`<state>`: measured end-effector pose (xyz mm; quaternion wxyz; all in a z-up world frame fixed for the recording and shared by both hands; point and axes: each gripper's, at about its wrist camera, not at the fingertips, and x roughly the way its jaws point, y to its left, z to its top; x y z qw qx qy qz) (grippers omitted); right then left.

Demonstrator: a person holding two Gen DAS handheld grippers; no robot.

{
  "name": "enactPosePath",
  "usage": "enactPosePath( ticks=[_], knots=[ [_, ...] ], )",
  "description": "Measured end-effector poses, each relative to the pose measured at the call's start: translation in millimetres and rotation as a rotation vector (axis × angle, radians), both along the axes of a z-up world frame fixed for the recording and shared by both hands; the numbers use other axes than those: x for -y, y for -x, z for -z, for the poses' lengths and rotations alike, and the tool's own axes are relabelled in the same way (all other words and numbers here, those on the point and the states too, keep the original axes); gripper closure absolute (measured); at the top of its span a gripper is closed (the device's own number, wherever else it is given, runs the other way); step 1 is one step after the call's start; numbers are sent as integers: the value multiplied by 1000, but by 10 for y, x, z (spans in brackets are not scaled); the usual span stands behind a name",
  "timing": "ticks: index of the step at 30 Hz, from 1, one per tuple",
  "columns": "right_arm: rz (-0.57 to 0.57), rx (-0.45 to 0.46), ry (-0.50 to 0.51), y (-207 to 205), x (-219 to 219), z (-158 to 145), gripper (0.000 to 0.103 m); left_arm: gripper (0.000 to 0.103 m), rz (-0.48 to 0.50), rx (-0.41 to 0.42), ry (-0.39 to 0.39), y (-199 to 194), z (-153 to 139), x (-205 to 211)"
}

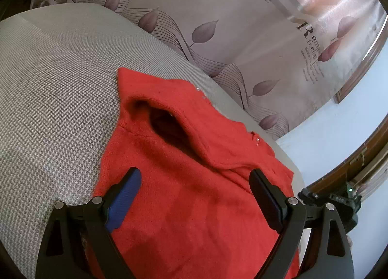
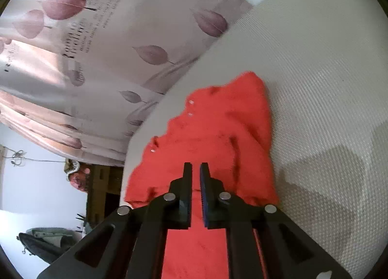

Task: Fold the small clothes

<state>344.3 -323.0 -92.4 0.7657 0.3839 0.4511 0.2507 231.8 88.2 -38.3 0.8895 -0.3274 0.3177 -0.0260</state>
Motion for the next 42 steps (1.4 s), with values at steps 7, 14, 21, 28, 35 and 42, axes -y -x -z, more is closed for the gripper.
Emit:
enactPosePath(
  ticks=[7, 14, 21, 28, 35, 42],
  knots=[
    [31, -57, 102, -76, -128, 149, 60, 12, 1, -1, -2, -3, -2, 16],
    [66, -49, 188, -54, -231, 33, 50, 11, -2, 0, 0, 2, 0, 17],
    [-43, -28, 233, -102, -466, 81, 94, 11, -1, 0, -2, -5, -6, 32],
    [-46, 150, 251, -115, -484, -375, 95, 11, -2, -1, -1, -6, -12, 43],
    [45, 207, 295, -139, -25, -614, 95, 10, -2, -1, -2, -9, -15, 41],
    [97, 83, 237, -188, 279, -85, 95, 10, -3, -3, -4, -16, -25, 50]
  ],
)
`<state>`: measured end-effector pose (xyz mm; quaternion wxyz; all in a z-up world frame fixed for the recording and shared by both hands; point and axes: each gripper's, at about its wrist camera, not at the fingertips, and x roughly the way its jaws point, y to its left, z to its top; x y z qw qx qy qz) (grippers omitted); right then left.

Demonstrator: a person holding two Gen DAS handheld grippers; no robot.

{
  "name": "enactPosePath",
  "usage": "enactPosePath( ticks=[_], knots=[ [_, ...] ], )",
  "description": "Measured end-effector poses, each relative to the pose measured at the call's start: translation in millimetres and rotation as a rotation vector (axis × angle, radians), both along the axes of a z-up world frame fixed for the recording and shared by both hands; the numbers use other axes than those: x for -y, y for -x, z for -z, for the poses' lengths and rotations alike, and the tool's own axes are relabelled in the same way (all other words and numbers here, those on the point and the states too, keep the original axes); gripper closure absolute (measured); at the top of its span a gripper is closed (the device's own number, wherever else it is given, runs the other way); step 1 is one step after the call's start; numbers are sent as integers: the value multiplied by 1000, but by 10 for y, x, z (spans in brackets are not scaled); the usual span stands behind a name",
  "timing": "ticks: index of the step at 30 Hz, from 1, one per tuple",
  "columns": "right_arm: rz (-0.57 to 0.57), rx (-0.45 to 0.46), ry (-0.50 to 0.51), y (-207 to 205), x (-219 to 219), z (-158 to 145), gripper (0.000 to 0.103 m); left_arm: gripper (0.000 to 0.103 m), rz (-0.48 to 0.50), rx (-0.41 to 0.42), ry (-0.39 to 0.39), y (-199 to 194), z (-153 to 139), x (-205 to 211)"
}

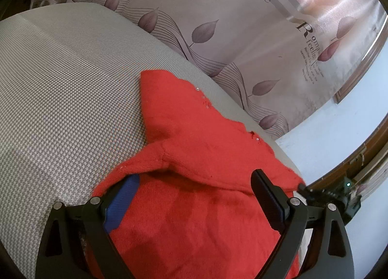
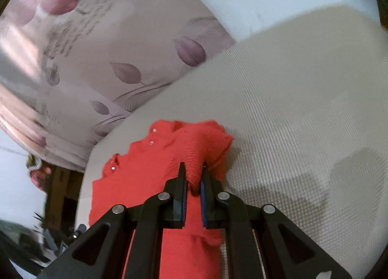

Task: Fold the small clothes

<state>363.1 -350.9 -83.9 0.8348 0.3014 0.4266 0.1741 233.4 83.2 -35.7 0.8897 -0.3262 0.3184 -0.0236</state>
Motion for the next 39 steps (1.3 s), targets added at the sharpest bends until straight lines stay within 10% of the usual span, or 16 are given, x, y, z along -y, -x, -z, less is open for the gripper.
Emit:
enactPosePath(
  ticks=[14, 31, 36, 38, 39],
  knots=[
    [-34, -85, -314, -42, 8, 386, 94, 10, -54, 19, 12, 48, -15, -93],
    [-42, -105, -326, 60, -6, 390, 78, 17, -398, 7, 100, 235, -102, -827],
    [20, -102, -390, 36, 109, 429, 58, 17, -172, 55, -10, 152, -417, -383],
    [44, -91, -431, 30, 133, 446, 64, 17, -80, 26, 5, 39, -404, -185],
    [44, -90, -456, 23, 127, 455, 84, 17, -50, 1, 8, -28, -360, -104]
  ],
)
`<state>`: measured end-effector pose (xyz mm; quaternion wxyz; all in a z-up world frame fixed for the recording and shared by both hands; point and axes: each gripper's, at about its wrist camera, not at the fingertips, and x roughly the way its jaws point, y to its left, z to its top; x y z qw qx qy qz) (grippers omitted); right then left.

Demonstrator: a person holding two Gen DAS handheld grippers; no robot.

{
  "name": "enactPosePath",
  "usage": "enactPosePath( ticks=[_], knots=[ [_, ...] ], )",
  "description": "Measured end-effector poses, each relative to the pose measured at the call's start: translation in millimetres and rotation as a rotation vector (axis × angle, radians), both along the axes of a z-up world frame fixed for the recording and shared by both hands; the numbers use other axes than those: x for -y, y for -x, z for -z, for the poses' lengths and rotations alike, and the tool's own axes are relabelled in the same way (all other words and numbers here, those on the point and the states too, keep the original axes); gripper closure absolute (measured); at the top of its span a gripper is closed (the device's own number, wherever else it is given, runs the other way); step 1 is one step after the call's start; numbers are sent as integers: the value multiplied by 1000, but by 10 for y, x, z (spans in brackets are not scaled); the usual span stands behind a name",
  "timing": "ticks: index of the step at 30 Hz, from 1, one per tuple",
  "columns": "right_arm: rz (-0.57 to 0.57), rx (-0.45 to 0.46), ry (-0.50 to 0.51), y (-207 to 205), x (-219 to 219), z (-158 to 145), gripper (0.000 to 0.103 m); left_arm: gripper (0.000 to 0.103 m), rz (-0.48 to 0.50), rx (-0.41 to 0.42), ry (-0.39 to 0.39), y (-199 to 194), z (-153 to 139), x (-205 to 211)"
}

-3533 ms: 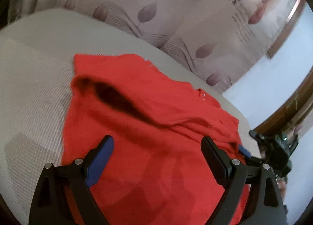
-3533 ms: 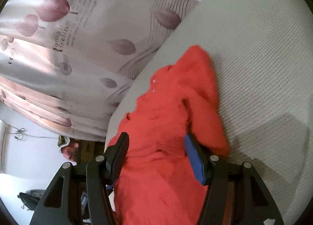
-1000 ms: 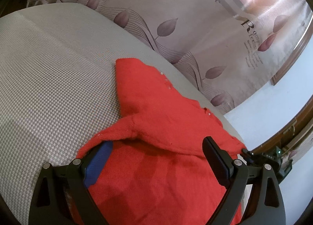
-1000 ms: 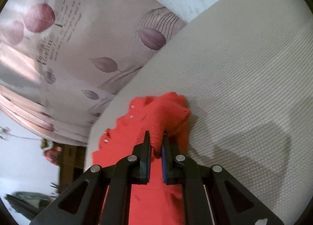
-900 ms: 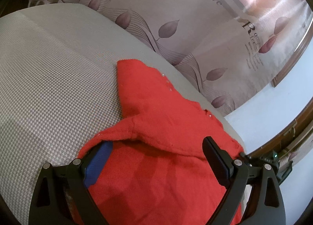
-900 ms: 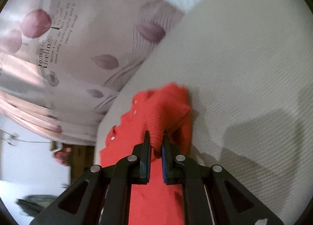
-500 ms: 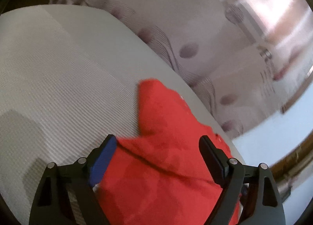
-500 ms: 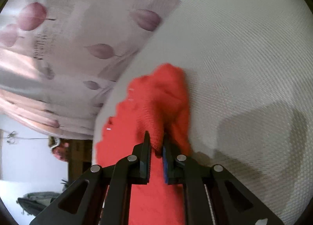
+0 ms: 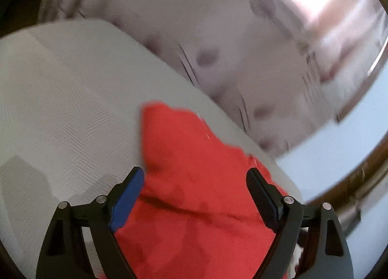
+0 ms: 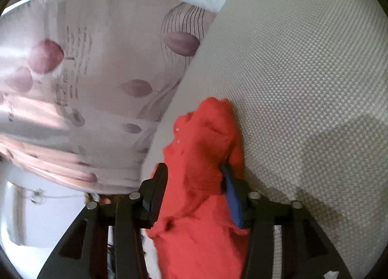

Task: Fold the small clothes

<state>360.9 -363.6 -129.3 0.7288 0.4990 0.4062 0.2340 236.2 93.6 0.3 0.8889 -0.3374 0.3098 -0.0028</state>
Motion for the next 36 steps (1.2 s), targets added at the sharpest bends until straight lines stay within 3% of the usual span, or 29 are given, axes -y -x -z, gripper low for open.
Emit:
enactPosePath(
  ticks=[1, 4, 5, 8, 9, 12, 15, 17, 21, 26, 29, 36],
  knots=[
    [-9, -1, -7, -7, -26, -7, 92, 17, 14, -18, -2, -58, 41, 47],
    [-53, 138, -40, 64, -138, -208, 92, 17, -4, -45, -28, -168, 168, 49],
    [-82, 179, 31, 88, -191, -303, 92, 17, -13, -45, -30, -169, 173, 28],
    [-104, 56, 328, 41, -233, -220, 88, 17, -57, -39, -107, -159, 123, -5],
    [-80, 42, 374, 57, -181, -205, 88, 17, -89, -44, -159, -146, 104, -21],
    [58, 70, 409, 182, 88, -319, 79, 17, -135, -74, -122, -157, 167, -184],
    [104, 108, 284, 256, 306, -378, 75, 17, -174, -81, -81, -126, 203, -313],
    [64, 129, 230, 258, 288, -383, 75, 17, -185, -65, -111, -83, 152, -297],
    [67, 51, 337, 183, 192, -378, 70, 17, -67, 2, -75, 32, 23, -133],
    [8, -7, 73, 237, 47, -232, 63, 17, 86, -24, 17, 54, 115, 53],
    [-16, -24, 61, 228, -96, -202, 57, 17, 105, -60, 63, 12, 232, 50],
    [-28, -49, 98, 34, -333, -101, 58, 17, 132, 49, 175, 247, 91, -119]
  ],
)
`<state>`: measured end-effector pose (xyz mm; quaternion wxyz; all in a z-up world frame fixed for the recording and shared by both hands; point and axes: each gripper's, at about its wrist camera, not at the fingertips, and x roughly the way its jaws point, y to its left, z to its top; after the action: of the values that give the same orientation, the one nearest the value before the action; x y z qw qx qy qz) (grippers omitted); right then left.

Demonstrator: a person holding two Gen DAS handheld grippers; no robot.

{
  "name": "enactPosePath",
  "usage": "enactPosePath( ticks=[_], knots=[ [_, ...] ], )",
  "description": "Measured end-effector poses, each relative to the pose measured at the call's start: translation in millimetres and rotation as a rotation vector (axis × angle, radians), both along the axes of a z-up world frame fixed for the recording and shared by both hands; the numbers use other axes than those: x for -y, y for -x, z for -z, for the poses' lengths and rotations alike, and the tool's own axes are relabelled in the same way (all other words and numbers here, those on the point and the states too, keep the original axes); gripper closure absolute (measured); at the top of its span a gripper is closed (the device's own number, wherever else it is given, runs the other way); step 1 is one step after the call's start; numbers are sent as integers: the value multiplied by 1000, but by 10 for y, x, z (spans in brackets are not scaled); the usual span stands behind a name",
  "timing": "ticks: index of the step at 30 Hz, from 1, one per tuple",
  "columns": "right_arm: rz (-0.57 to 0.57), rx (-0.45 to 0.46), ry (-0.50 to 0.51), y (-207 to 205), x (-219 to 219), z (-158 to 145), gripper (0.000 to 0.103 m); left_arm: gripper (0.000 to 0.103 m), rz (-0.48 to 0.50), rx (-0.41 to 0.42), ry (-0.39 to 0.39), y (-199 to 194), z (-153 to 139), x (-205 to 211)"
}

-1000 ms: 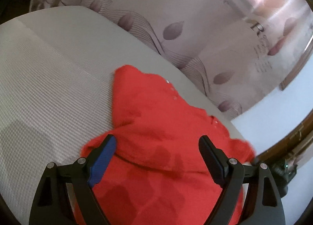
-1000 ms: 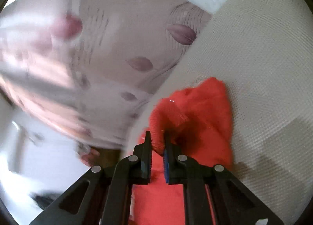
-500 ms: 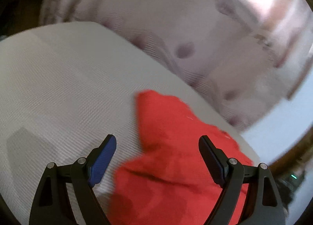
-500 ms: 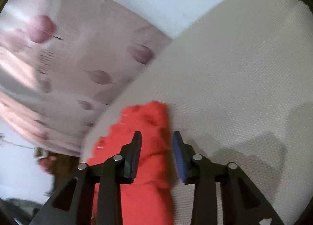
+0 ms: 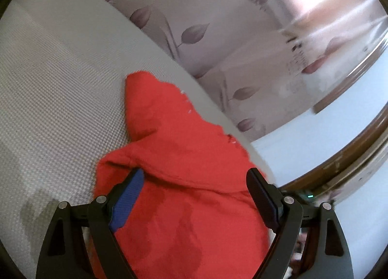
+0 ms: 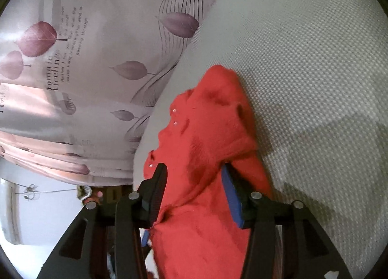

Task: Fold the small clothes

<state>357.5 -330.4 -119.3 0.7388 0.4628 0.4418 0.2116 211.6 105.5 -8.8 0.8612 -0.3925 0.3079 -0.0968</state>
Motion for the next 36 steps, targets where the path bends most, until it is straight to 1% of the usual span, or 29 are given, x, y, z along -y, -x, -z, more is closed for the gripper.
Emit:
enactPosePath(
  ticks=[2, 3, 4, 5, 7, 9, 13, 17, 18, 19, 20, 21, 22, 23, 25, 28, 30, 31, 33, 35, 36],
  knots=[
    [24, 21, 6, -2, 18, 6, 60, 17, 19, -19, -1, 47, -29, -31],
    [10, 35, 7, -11, 0, 9, 70, 17, 43, -40, 9, 54, -15, -33],
    [-14, 52, 19, -25, -48, -1, 87, 17, 62, -55, 26, 50, 8, -30],
    [-39, 61, 28, -33, -104, -8, 92, 17, 80, -74, 44, 46, 39, -13],
    [-73, 64, 15, -44, -191, 14, 92, 17, 109, -107, 69, -5, 89, 40],
    [-77, 75, 20, -30, -216, 29, 92, 17, 112, -133, 48, -88, 116, 105],
    [-85, 80, 13, 0, -221, 79, 91, 17, 68, -113, 10, -215, 89, 124],
    [-92, 83, 32, -1, -240, 77, 92, 17, 22, -117, 1, -399, 110, 76],
    [-93, 87, 36, -10, -255, 62, 91, 18, 4, -119, 13, -438, 125, 56],
    [-93, 91, 33, -14, -262, 56, 90, 25, -9, -118, 11, -449, 131, 48],
    [-92, 94, 28, -19, -269, 53, 90, 42, -24, -118, -9, -457, 126, 43],
    [-91, 97, 20, -18, -264, 57, 90, 52, -46, -120, -54, -464, 112, 43],
    [-88, 99, 17, -17, -264, 60, 90, 69, -64, -124, -87, -463, 108, 32],
    [-86, 100, 14, -18, -261, 66, 90, 73, -82, -125, -97, -450, 117, 4],
    [-88, 103, 9, -9, -253, 87, 90, 75, -126, -125, -87, -393, 152, -85],
    [-91, 100, -3, 3, -236, 109, 90, 81, -195, -125, -107, -315, 189, -185],
    [-89, 100, -33, 12, -211, 112, 89, 83, -224, -135, -151, -302, 194, -177],
    [-87, 98, -68, 24, -181, 121, 87, 84, -227, -134, -158, -308, 196, -176],
    [-66, 88, -111, 44, -101, 139, 80, 84, -239, -124, -211, -299, 152, -132],
    [-40, 92, -131, 57, -28, 140, 78, 84, -252, -106, -244, -272, 110, -104],
    [-24, 87, -133, 56, 12, 141, 75, 84, -278, -101, -264, -249, 92, -103]
  ],
)
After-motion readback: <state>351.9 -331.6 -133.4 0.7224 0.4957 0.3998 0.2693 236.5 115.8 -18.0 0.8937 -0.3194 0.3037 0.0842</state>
